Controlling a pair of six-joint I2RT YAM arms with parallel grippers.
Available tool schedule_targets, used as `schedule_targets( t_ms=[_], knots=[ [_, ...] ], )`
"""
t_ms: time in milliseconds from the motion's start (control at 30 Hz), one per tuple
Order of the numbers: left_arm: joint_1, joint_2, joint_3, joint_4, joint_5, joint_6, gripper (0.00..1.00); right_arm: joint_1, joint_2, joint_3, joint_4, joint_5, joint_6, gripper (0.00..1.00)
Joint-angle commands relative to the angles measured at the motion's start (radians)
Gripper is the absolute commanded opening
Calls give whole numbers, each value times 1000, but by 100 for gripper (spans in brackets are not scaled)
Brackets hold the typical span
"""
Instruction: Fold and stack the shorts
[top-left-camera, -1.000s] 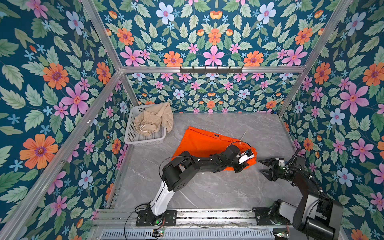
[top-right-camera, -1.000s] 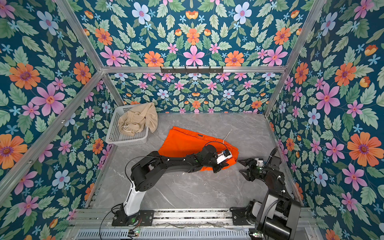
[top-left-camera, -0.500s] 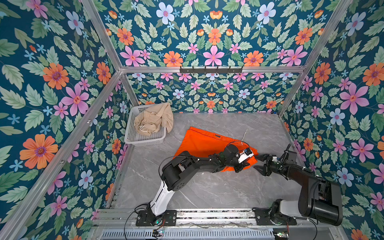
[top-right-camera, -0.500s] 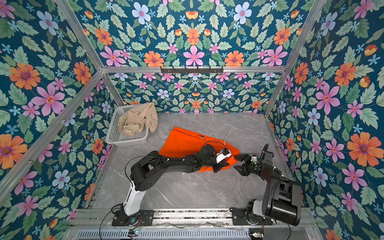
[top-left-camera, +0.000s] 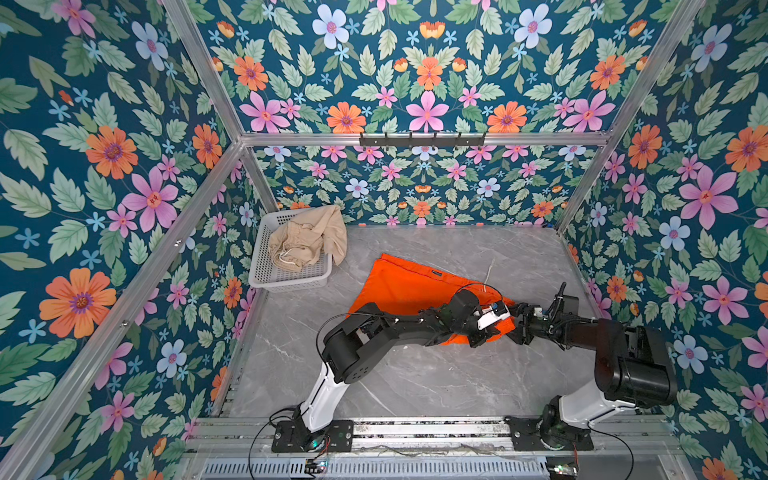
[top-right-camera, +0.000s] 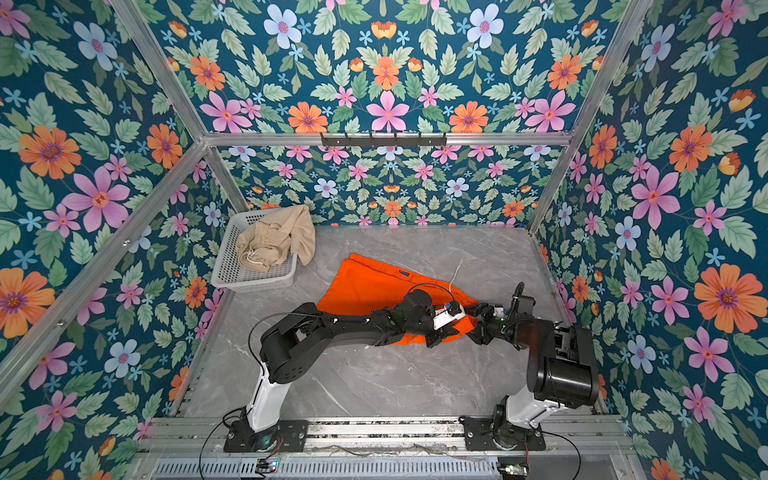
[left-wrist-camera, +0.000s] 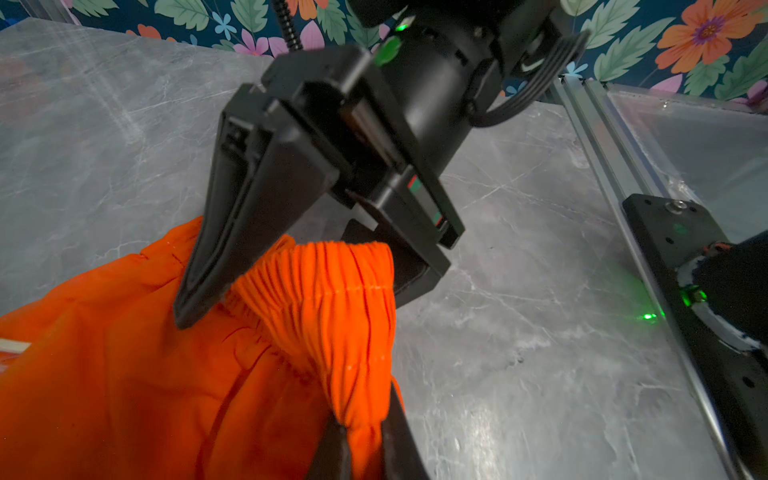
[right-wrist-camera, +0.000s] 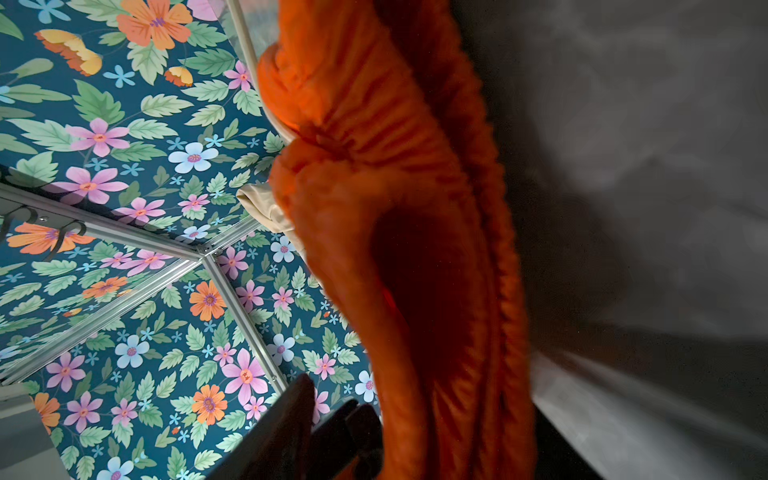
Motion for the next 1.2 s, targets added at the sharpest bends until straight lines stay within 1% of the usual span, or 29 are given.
schedule_targets(
  t_ms=[0, 67, 133, 200, 267, 333, 433, 533, 600, 700, 800, 867, 933, 1000, 1067, 1167],
  knots=[
    [-2, -32, -3, 22, -1, 15, 26, 5, 23, 18, 31, 26, 3, 54],
    [0, -56, -13, 15, -18, 0, 37, 4, 16, 39, -50, 57, -50, 44],
    [5, -90, -32, 14, -32, -32, 44, 4, -1, 61, -141, 92, -112, 37],
    [17, -129, -58, 19, -43, -70, 48, 4, -18, 76, -205, 115, -158, 31],
    [34, -171, -91, 26, -53, -118, 50, 5, -34, 93, -269, 139, -201, 22],
    [63, -219, -124, 22, -81, -188, 52, 4, -54, 115, -341, 164, -256, 15],
    [133, -286, -161, -30, -109, -332, 49, 4, -92, 169, -488, 216, -363, 13],
    [216, -362, -214, -90, -152, -467, 49, 5, -136, 247, -668, 301, -486, 13],
    [264, -417, -243, -148, -181, -517, 49, 5, -159, 308, -778, 369, -556, 13],
    [331, -473, -259, -281, -235, -569, 49, 4, -180, 407, -915, 453, -643, 13],
    [407, -502, -267, -397, -238, -631, 49, 5, -182, 515, -1021, 511, -721, 13],
    [454, -517, -298, -409, -214, -674, 47, 5, -181, 579, -1065, 526, -759, 13],
    [500, -529, -349, -376, -176, -731, 46, 4, -184, 644, -1097, 545, -781, 12],
    [528, -527, -386, -349, -155, -773, 46, 4, -181, 710, -1133, 566, -804, 12],
    [538, -512, -397, -349, -145, -789, 46, 6, -175, 771, -1169, 593, -825, 12],
    [540, -471, -409, -322, -123, -810, 42, 9, -169, 847, -1209, 636, -852, 11]
  ],
)
